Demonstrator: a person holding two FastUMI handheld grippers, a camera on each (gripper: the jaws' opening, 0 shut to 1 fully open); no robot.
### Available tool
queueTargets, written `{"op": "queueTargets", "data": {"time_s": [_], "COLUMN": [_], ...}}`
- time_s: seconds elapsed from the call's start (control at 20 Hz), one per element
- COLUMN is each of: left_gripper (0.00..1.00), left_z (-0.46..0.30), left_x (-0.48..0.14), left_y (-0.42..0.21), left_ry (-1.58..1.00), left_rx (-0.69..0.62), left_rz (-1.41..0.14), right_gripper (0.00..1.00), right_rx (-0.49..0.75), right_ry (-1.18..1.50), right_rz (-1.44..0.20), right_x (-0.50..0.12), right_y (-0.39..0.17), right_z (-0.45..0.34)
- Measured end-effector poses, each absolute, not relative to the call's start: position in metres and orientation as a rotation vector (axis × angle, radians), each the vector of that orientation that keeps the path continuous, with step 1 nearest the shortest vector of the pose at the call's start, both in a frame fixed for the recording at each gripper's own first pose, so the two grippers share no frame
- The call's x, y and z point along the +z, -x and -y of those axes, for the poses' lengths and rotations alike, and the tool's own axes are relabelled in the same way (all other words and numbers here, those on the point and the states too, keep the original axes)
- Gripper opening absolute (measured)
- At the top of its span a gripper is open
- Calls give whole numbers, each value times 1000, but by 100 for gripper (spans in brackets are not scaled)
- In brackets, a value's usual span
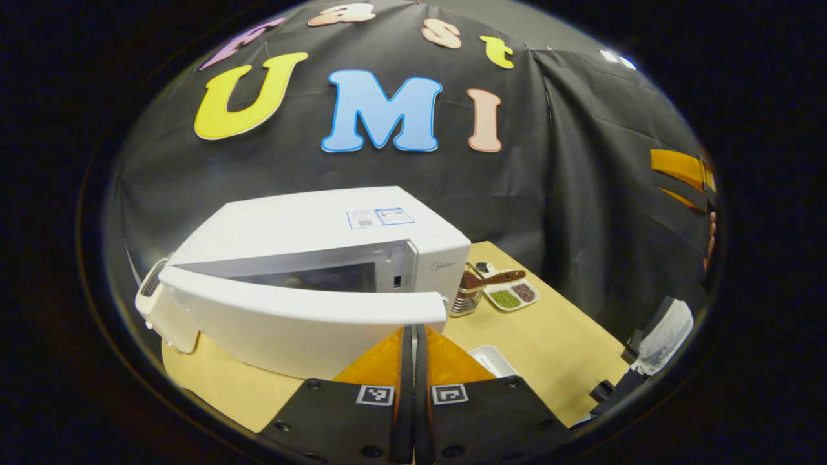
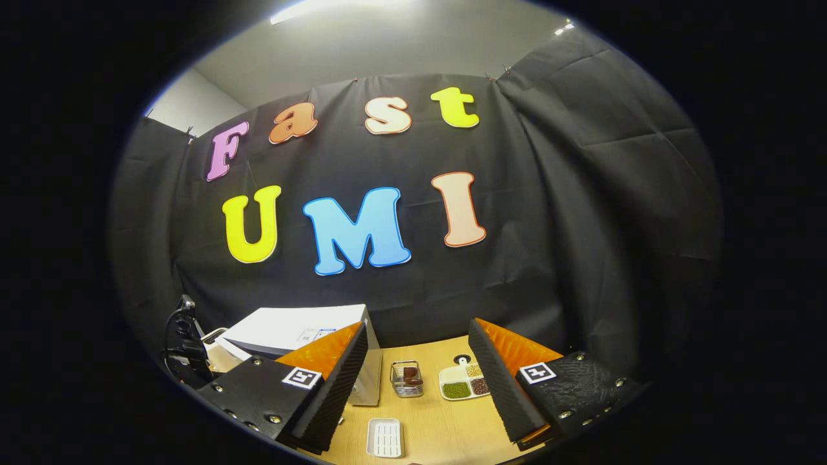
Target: Open the microwave oven with the left hand, put the food in, and close the microwave oven.
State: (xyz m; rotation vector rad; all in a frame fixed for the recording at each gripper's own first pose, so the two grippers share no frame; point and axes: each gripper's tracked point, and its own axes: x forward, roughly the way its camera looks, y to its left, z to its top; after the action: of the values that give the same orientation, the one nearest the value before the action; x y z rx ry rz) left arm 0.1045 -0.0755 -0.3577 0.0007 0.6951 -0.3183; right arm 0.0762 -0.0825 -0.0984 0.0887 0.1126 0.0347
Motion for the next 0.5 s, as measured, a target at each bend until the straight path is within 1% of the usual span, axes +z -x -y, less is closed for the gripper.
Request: {"op": "queueTargets", "data": {"time_s": [0.2, 0.5], "left_gripper": [7, 7], "left_z": [84, 86], "left_x": [-361, -364], "left_y": [-117, -140], "left_ry": [3, 43], "left_rx": [-316, -273], "left_rz": [-691, -669], "right_gripper": [95, 95], "right_rx": [41, 47], "right_ry": [-81, -37], "right_rz": [-120, -110], "right_x": [-102, -96], "right_y": [-82, -88], "right_z": [83, 86]}}
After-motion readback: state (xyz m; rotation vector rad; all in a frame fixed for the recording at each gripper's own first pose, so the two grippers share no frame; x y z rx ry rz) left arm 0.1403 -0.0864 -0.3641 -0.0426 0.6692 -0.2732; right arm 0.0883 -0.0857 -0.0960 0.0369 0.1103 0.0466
